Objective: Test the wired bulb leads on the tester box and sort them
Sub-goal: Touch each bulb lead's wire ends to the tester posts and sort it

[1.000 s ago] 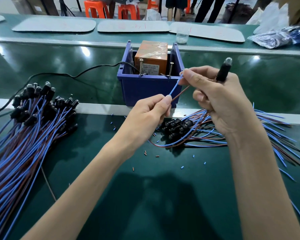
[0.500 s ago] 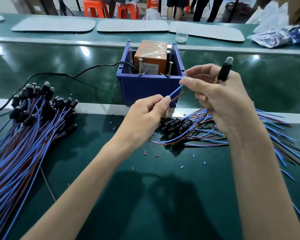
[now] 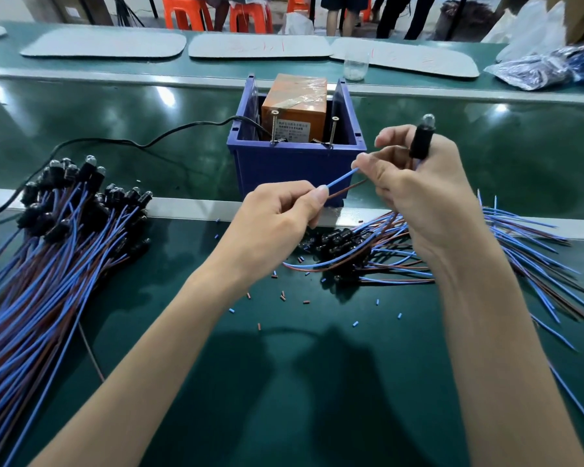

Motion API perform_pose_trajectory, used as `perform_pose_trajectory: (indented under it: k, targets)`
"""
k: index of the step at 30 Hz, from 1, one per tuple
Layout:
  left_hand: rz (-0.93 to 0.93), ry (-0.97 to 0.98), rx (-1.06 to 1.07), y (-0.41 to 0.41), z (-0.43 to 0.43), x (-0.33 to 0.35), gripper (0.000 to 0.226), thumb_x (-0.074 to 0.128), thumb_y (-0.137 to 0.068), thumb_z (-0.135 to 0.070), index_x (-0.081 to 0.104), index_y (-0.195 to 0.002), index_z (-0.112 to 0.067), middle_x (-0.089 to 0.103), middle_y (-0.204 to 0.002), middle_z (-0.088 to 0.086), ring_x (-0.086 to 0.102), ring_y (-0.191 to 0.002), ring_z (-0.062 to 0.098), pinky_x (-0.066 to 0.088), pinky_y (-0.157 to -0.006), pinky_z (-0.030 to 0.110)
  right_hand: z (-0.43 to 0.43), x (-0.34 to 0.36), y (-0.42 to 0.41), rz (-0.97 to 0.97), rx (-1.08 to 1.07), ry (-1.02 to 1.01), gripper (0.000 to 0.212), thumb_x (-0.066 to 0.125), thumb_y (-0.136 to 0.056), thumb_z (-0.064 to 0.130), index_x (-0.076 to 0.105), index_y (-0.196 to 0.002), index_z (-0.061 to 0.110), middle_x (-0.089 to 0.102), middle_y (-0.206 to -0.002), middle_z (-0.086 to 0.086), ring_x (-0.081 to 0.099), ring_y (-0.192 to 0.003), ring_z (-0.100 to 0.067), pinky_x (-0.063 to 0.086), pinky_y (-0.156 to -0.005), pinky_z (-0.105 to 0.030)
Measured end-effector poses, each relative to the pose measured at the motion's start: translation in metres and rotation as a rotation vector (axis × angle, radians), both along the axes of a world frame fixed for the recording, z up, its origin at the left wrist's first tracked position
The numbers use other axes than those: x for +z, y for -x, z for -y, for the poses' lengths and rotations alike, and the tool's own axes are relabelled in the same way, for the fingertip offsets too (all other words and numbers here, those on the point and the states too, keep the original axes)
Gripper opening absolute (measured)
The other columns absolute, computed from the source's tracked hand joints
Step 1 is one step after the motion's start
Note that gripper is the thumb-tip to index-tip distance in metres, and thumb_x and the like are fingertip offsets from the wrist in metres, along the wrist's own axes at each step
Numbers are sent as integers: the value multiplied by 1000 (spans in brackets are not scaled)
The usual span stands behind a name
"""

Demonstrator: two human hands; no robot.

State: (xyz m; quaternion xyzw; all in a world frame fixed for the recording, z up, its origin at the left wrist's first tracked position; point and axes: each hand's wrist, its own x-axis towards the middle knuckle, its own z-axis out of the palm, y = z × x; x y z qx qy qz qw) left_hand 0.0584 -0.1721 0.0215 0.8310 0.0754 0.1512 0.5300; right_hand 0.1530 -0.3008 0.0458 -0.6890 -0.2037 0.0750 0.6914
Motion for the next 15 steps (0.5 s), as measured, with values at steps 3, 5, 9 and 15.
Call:
perform_pose_trajectory:
  k: [3, 5, 9, 15]
  targets:
    - [25, -39, 6, 1, 3, 4, 44, 48, -100, -21, 41, -57, -12, 32, -53, -3, 26, -50, 9, 23, -48, 19, -1, -1, -1, 11, -1, 4, 28, 65, -86, -1, 50, -75, 20, 53, -55, 14, 48, -42, 4, 33, -51, -12]
    - [45, -60, 16, 3, 3, 6, 44, 48, -99, -19, 41, -57, -10, 30, -49, -9, 26, -47, 7, 22, -46, 17, -2, -2, 0, 10, 6, -5, 32, 64, -86, -1, 46, -72, 20, 50, -50, 16, 46, -41, 3, 31, -50, -12]
    - [71, -103, 16, 4, 3, 9, 45, 49, -99, -18, 40, -56, -9, 29, -46, -9, 27, -45, 8, 22, -46, 16, -3, -2, 0, -17, 6, -38, 38, 63, -86, -1, 40, -68, 22, 44, -50, 16, 38, -42, 2, 28, -50, -13]
    - [74, -124, 11, 5, 2, 11, 45, 49, -99, -17, 39, -57, -4, 27, -45, -9, 26, -44, 7, 22, -45, 15, -5, -5, -2, -21, 15, -62, 42, 63, -87, -1, 36, -65, 24, 43, -62, 2, 35, -43, 1, 27, -46, -11]
